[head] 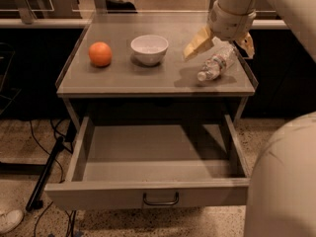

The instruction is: Place water bottle into top drawer

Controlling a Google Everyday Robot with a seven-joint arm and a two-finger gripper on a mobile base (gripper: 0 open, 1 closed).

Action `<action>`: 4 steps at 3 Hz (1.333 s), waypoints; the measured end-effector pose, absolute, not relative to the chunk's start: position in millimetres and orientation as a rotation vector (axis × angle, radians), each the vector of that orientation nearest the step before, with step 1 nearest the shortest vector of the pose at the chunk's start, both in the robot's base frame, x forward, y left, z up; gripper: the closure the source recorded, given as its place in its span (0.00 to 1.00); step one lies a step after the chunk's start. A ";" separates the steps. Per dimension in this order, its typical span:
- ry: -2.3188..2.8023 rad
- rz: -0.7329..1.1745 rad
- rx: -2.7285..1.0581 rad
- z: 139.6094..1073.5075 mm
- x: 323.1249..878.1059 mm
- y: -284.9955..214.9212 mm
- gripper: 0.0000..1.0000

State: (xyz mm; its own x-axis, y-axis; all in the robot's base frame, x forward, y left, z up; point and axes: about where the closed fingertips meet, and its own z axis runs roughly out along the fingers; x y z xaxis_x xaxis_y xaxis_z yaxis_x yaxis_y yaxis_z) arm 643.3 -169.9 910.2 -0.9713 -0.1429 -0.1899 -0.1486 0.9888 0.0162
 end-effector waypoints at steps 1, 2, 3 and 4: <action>2.936 0.074 -0.212 906.9 658.3 -163.4 0.00; 2.929 0.076 -0.168 903.6 682.4 -158.7 0.00; 2.889 0.083 -0.117 890.7 722.3 -153.4 0.00; 2.864 0.005 -0.113 880.5 737.9 -161.7 0.00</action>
Offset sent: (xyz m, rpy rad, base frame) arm 0.0635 0.0088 0.0000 0.0194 0.0107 -0.0746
